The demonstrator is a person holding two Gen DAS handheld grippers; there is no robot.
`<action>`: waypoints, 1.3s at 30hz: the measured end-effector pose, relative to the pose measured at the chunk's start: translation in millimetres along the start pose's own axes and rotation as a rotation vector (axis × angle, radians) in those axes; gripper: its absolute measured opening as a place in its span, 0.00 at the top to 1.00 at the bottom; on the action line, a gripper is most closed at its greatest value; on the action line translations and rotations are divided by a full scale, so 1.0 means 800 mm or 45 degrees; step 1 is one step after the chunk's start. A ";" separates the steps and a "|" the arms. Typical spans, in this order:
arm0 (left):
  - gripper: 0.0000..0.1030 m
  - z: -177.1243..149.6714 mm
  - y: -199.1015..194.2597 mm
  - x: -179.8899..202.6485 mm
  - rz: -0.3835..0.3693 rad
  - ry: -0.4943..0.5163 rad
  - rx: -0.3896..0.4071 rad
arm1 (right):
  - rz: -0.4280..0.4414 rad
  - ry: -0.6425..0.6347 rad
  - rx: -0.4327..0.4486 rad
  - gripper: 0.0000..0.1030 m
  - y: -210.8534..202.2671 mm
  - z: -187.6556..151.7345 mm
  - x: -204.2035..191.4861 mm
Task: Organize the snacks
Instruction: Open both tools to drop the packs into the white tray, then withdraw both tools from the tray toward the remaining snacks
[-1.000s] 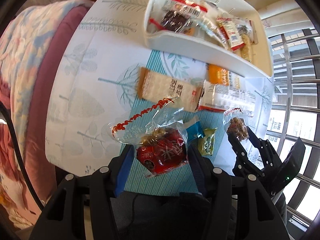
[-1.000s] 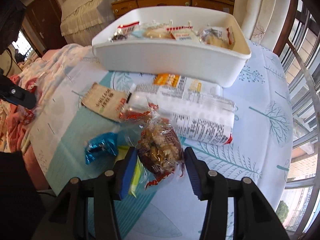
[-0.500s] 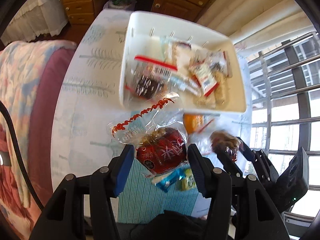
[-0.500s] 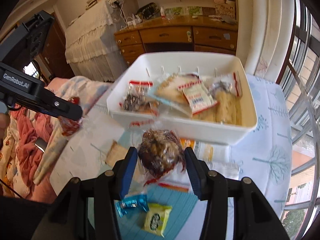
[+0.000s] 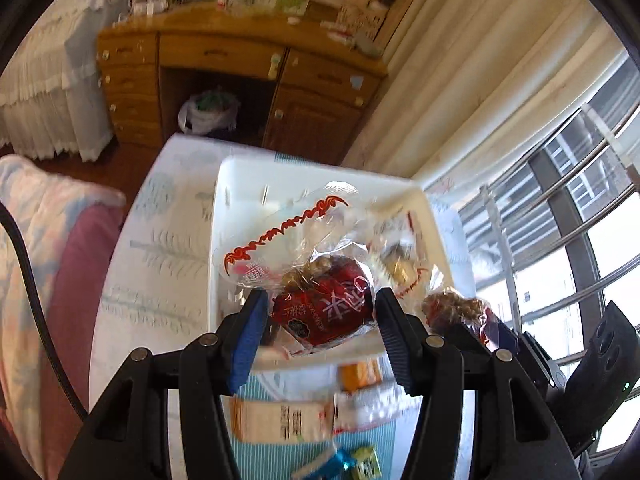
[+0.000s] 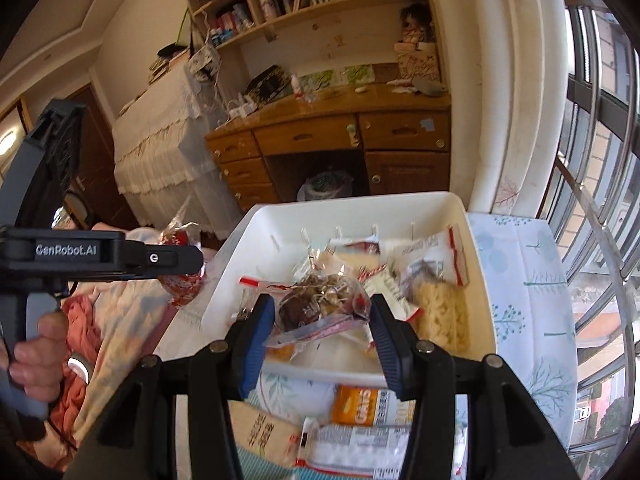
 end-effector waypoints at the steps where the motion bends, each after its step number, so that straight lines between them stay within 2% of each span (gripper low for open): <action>1: 0.47 0.005 -0.003 0.004 0.000 0.019 0.051 | -0.007 0.012 0.011 0.52 0.000 0.003 0.003; 5: 0.47 0.015 -0.003 0.016 -0.046 0.052 0.141 | -0.028 0.065 0.049 0.52 0.002 0.011 0.017; 8: 0.45 0.016 -0.002 0.021 -0.073 0.034 0.159 | -0.040 0.119 0.053 0.51 0.005 0.014 0.031; 11: 0.35 0.016 0.002 0.026 -0.108 0.015 0.147 | -0.065 0.163 0.017 0.48 0.010 0.011 0.042; 13: 0.26 0.015 0.002 0.026 -0.108 -0.004 0.150 | -0.101 0.179 -0.017 0.33 0.012 0.006 0.050; 18: 0.18 0.011 -0.007 0.029 -0.067 0.014 0.166 | -0.123 0.207 0.013 0.27 -0.004 0.005 0.060; 24: 0.18 -0.003 -0.030 0.027 -0.037 -0.016 0.176 | -0.122 0.239 0.024 0.25 -0.027 0.002 0.063; 30: 0.17 -0.017 -0.070 0.031 -0.022 -0.024 0.238 | -0.124 0.269 0.048 0.15 -0.060 -0.003 0.064; 35: 0.14 -0.034 -0.106 0.034 0.000 -0.010 0.300 | -0.113 0.304 0.054 0.15 -0.082 -0.008 0.071; 39: 0.12 -0.059 -0.127 0.031 0.036 -0.023 0.311 | -0.098 0.338 0.037 0.14 -0.096 -0.018 0.074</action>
Point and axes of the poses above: each gripper's, at about its wrist camera, not at the fingertips, and y roughly the way its jaws point, x to its right, z to its top, the point moved 10 cm from there along y, roughly the way its jaws point, and after that the axes turned 3 degrees about -y, right-handed, at the moved point
